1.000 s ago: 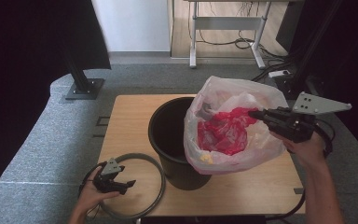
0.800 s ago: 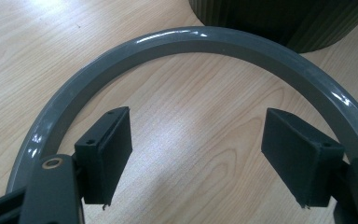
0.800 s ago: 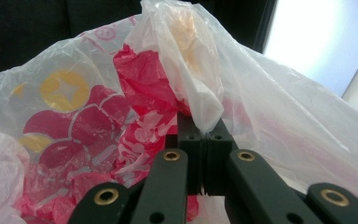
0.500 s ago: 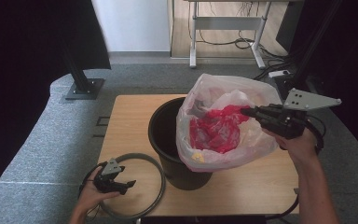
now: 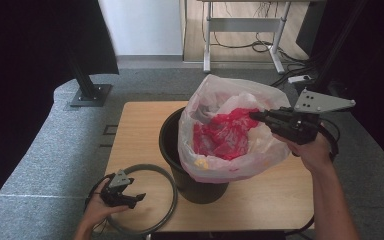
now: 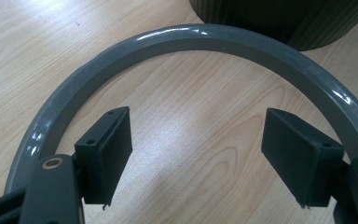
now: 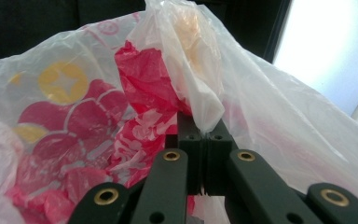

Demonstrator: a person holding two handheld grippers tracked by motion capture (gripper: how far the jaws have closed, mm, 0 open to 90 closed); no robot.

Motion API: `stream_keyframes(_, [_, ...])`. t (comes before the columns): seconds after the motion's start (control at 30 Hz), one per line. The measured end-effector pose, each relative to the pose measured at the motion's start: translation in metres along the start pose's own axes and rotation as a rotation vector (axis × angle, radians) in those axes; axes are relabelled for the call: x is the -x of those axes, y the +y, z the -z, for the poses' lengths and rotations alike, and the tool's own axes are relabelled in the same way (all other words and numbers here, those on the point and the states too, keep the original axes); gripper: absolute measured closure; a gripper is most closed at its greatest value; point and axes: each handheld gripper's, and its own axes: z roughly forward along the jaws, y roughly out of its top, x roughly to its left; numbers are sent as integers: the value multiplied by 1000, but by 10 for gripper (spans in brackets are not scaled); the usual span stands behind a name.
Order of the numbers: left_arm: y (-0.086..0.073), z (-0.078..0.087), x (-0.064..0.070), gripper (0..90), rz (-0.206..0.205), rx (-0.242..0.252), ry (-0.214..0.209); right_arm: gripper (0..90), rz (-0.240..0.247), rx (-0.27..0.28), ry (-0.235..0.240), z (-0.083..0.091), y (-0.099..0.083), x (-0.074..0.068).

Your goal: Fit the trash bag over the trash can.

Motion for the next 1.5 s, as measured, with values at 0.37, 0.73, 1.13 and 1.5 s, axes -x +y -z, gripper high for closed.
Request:
stream_keyframes(0.37, [0,-1,0,245,-2,-3,0,882,8,-13,14,-16,5,-4])
stream_keyframes(0.73, [0,-2,0,245,-4,-9,-3,882,16,-33,36,-33,9,-9])
stream_keyframes(1.13, [-1,-3,1,245,-6,-12,-1,882,23,-59,45,-51,10,-14])
stream_keyframes(1.5, [-1,-3,1,244,-9,-15,0,882,15,-82,27,-66,10,-15])
